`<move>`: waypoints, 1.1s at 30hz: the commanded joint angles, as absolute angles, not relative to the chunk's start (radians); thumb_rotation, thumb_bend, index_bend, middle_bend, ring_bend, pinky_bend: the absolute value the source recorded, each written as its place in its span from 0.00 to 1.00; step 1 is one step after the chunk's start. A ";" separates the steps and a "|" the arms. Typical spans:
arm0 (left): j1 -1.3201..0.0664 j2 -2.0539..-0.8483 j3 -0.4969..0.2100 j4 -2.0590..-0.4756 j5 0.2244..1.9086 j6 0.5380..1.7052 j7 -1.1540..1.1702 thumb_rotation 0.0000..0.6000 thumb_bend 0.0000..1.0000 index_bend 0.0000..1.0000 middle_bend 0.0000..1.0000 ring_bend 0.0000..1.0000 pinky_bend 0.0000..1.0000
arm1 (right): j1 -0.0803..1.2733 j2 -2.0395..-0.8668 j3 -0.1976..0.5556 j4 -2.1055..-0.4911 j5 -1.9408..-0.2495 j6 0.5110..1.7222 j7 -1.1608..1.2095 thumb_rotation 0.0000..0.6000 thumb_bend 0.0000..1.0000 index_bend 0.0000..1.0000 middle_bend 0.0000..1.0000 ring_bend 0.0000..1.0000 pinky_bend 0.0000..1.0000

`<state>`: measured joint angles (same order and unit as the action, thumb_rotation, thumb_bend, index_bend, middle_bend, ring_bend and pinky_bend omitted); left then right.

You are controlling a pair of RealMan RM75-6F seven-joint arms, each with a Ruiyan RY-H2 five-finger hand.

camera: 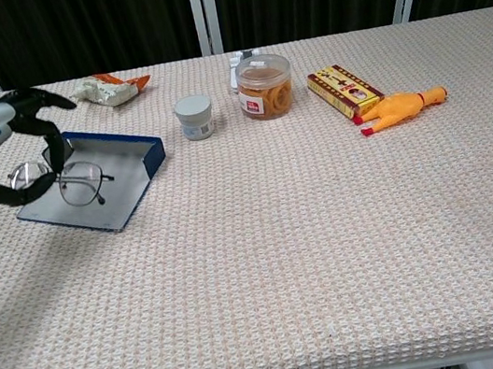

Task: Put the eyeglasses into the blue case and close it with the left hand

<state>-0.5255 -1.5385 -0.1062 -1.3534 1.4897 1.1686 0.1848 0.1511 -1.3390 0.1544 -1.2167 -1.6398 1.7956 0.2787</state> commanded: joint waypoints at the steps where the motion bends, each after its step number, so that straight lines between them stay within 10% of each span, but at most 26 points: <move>1: -0.588 -1.532 -0.152 -1.299 1.479 1.113 0.190 1.00 0.47 0.65 0.04 0.00 0.16 | 0.152 -1.339 0.154 -1.220 -1.639 1.793 0.274 1.00 0.52 0.00 0.00 0.00 0.00; 33: -0.763 -1.781 -0.088 -0.743 1.515 0.967 -0.015 1.00 0.47 0.67 0.00 0.00 0.16 | 0.148 -1.342 0.162 -1.207 -1.615 1.781 0.259 1.00 0.53 0.00 0.00 0.00 0.00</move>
<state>-0.7583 -1.7749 -0.0870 -0.7505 1.5189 0.9715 -0.0171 0.1488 -1.3417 0.1610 -1.2084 -1.6157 1.7799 0.2600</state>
